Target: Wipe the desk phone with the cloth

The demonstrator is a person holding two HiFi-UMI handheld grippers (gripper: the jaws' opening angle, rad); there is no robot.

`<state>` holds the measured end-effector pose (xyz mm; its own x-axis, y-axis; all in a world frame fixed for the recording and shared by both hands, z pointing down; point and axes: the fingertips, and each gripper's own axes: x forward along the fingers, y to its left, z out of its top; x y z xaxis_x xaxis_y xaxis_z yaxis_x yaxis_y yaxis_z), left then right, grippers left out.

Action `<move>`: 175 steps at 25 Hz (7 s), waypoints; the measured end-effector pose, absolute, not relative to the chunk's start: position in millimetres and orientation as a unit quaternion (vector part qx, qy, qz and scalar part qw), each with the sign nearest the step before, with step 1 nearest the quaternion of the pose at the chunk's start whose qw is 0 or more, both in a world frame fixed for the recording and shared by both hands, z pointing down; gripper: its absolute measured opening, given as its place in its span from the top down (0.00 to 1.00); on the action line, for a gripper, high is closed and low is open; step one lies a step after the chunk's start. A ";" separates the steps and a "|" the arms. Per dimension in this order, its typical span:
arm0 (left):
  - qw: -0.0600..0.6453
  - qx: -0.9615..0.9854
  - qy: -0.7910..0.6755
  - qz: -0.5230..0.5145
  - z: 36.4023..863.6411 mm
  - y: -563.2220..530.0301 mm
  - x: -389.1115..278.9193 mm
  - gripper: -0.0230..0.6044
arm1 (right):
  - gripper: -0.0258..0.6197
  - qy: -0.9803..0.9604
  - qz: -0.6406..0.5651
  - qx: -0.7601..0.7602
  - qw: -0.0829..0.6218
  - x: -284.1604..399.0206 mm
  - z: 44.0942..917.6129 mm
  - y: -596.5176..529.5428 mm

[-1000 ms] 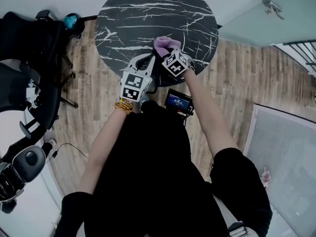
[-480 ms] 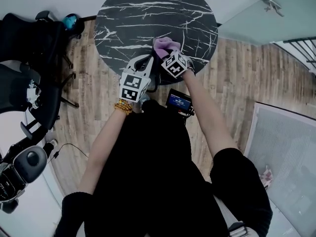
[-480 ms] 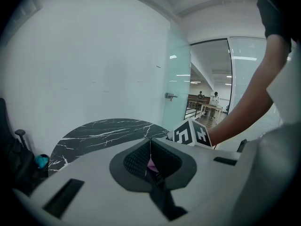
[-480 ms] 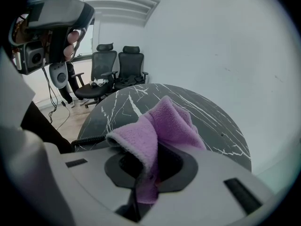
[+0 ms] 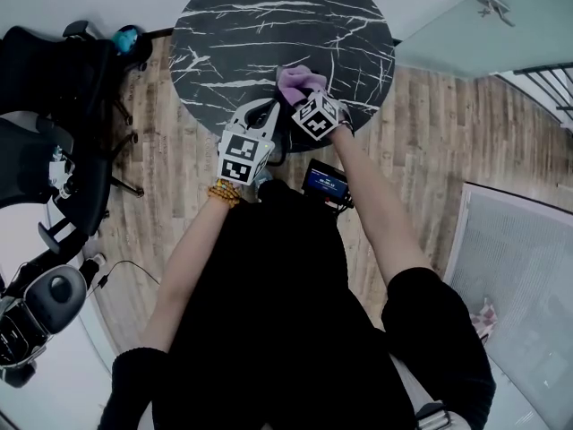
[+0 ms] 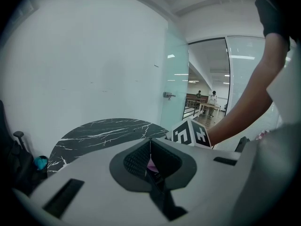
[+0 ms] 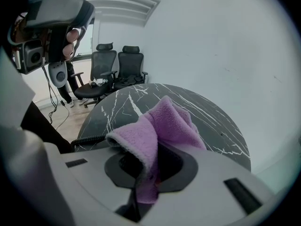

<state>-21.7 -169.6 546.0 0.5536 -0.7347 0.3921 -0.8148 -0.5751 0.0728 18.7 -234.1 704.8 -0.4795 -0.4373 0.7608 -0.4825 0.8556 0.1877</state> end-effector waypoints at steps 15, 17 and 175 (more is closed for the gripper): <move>0.123 0.873 -0.444 0.160 545.8 -166.7 -25.2 0.94 | 0.87 -0.854 0.025 0.279 0.439 20.0 706.1 -228.7; 0.124 0.873 -0.443 0.160 547.1 -165.5 -25.5 0.94 | 0.87 -0.853 0.024 0.277 0.442 20.1 707.2 -226.9; 0.169 0.875 -0.417 0.178 577.7 -154.2 -8.5 0.94 | 0.87 -0.835 0.031 0.325 0.443 53.0 705.1 -234.6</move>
<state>-8.5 -154.2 577.7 0.5894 -0.6696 0.4519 -0.7896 -0.5956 0.1472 53.0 -234.6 705.1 -0.3960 -0.5153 0.7601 -0.5708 0.7865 0.2358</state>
